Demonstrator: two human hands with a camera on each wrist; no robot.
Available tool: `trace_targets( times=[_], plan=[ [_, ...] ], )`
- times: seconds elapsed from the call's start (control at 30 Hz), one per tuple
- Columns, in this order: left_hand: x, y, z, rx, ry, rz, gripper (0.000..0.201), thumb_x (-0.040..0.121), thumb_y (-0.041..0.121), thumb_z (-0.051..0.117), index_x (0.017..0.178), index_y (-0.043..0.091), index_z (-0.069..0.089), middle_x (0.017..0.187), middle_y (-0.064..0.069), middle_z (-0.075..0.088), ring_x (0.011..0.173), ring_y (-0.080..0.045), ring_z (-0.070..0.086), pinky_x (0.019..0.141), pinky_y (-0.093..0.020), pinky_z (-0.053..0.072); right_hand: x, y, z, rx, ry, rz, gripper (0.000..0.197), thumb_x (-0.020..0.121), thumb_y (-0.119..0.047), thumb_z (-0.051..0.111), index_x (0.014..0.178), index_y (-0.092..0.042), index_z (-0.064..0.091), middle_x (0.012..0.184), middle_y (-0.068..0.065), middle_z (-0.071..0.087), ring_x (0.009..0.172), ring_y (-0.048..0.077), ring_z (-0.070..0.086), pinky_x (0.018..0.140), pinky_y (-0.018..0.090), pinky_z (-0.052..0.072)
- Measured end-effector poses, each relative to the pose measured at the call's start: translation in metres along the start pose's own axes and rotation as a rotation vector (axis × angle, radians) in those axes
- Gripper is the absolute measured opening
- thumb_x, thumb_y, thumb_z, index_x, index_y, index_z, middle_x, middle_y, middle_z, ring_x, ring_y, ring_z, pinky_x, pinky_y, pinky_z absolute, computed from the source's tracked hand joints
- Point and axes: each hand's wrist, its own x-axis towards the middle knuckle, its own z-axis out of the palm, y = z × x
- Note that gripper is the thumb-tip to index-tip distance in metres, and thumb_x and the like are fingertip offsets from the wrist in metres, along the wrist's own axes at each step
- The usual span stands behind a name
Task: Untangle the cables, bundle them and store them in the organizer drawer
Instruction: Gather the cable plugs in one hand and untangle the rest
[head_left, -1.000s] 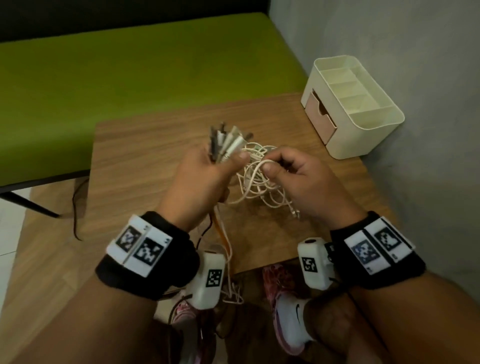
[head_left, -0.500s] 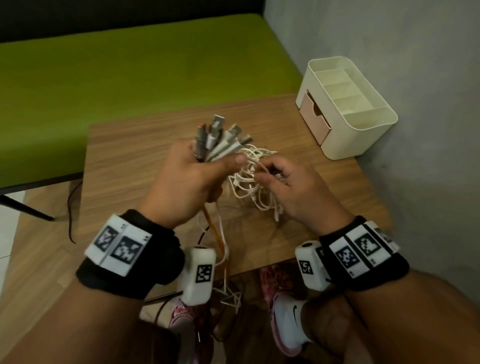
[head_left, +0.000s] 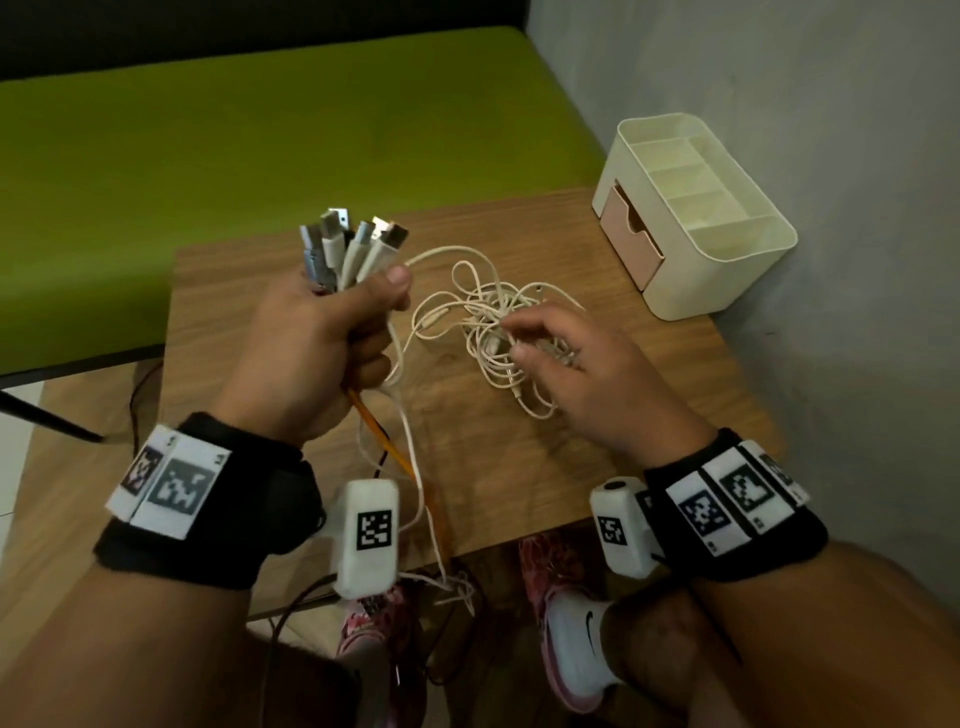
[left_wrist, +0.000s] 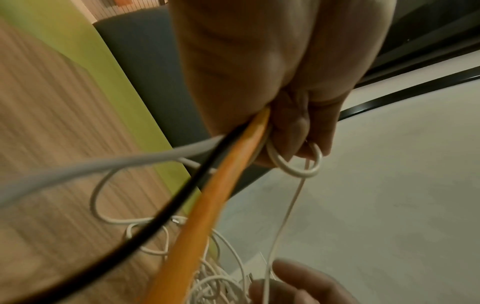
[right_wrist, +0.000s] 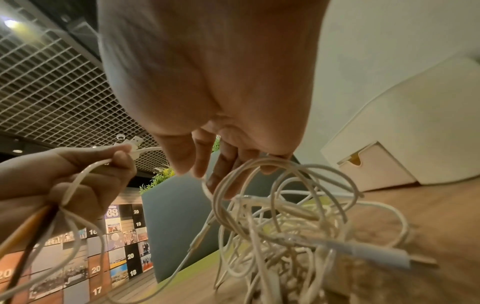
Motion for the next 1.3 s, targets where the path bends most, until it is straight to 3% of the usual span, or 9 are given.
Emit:
trace_targets(
  times=[0.23, 0.37, 0.53, 0.63, 0.77, 0.83, 1.0, 1.13, 1.3],
  plan=[
    [-0.006, 0.0, 0.011, 0.056, -0.075, -0.085, 0.02, 0.08, 0.018, 0.071, 0.072, 0.006, 0.057, 0.049, 0.007, 0.028, 0.039, -0.006, 0.02, 0.039, -0.016, 0.019, -0.001, -0.002, 0.013, 0.224, 0.022, 0.11, 0.035, 0.099, -0.022, 0.057, 0.133, -0.027, 0.051, 0.102, -0.007, 0.071, 0.097, 0.003, 0.065, 0.088, 0.027, 0.052],
    [-0.001, -0.002, 0.013, 0.559, 0.295, 0.075, 0.011, 0.085, 0.021, 0.074, 0.093, 0.016, 0.068, 0.06, 0.013, 0.051, 0.042, 0.002, 0.046, 0.046, -0.015, 0.04, -0.001, 0.0, 0.011, 0.129, 0.117, 0.096, 0.023, 0.1, -0.022, 0.056, 0.12, -0.032, 0.061, 0.082, -0.025, 0.066, 0.081, -0.003, 0.063, 0.072, 0.018, 0.051],
    [-0.003, -0.001, 0.018, 0.942, 0.52, 0.29, 0.024, 0.087, 0.028, 0.072, 0.108, 0.019, 0.062, 0.065, 0.01, 0.048, 0.053, -0.005, 0.044, 0.047, -0.012, 0.032, 0.002, 0.005, 0.018, -0.3, 0.124, -0.002, 0.017, 0.099, -0.027, 0.053, 0.108, -0.021, 0.067, 0.094, -0.013, 0.067, 0.088, 0.011, 0.062, 0.091, 0.043, 0.045],
    [-0.009, -0.005, 0.027, 1.002, 0.405, 0.473, 0.024, 0.09, 0.022, 0.068, 0.112, 0.014, 0.065, 0.074, 0.009, 0.059, 0.057, -0.014, 0.048, 0.05, -0.023, 0.032, 0.004, 0.006, 0.021, -0.48, 0.134, -0.039, 0.018, 0.099, -0.028, 0.054, 0.104, -0.019, 0.069, 0.098, -0.008, 0.067, 0.091, 0.014, 0.06, 0.085, 0.034, 0.029],
    [-0.02, -0.016, 0.046, 1.143, 0.04, 0.656, 0.016, 0.083, 0.01, 0.069, 0.099, 0.014, 0.07, 0.077, 0.0, 0.071, 0.059, -0.012, 0.055, 0.052, -0.011, 0.036, 0.001, 0.001, 0.021, -0.47, 0.105, -0.042, 0.015, 0.098, -0.03, 0.055, 0.093, -0.025, 0.068, 0.088, -0.012, 0.061, 0.082, 0.009, 0.054, 0.087, 0.033, 0.026],
    [-0.018, -0.023, 0.048, 1.176, -0.065, 0.609, 0.015, 0.08, 0.008, 0.067, 0.092, 0.015, 0.069, 0.074, -0.003, 0.07, 0.063, -0.024, 0.062, 0.052, -0.028, 0.043, 0.001, 0.001, 0.02, -0.331, 0.107, -0.06, 0.013, 0.096, -0.027, 0.057, 0.092, -0.026, 0.07, 0.089, -0.01, 0.065, 0.084, 0.009, 0.056, 0.086, 0.031, 0.025],
    [-0.003, -0.028, 0.036, 1.08, -0.043, 0.413, 0.028, 0.085, 0.013, 0.067, 0.076, 0.036, 0.053, 0.068, 0.001, 0.06, 0.065, -0.028, 0.059, 0.054, -0.033, 0.036, 0.004, 0.006, 0.023, -0.124, 0.167, -0.253, 0.024, 0.089, -0.022, 0.051, 0.096, -0.017, 0.073, 0.09, -0.018, 0.061, 0.083, 0.009, 0.06, 0.076, 0.056, 0.047],
    [0.001, -0.028, 0.032, 1.1, -0.071, 0.341, 0.022, 0.087, 0.017, 0.066, 0.072, 0.027, 0.053, 0.07, 0.0, 0.062, 0.068, -0.029, 0.059, 0.057, -0.042, 0.045, 0.005, 0.011, 0.024, -0.09, 0.206, -0.295, 0.017, 0.091, -0.014, 0.059, 0.099, -0.014, 0.073, 0.089, -0.018, 0.058, 0.082, 0.005, 0.057, 0.072, 0.057, 0.047],
    [0.003, -0.023, 0.026, 1.097, -0.1, 0.229, 0.022, 0.088, 0.024, 0.069, 0.068, 0.021, 0.059, 0.058, 0.006, 0.054, 0.052, -0.011, 0.045, 0.051, -0.031, 0.031, 0.004, 0.01, 0.021, -0.118, 0.256, -0.307, 0.018, 0.092, -0.02, 0.058, 0.1, -0.015, 0.073, 0.092, -0.024, 0.054, 0.087, -0.003, 0.053, 0.078, 0.049, 0.045]
  ],
)
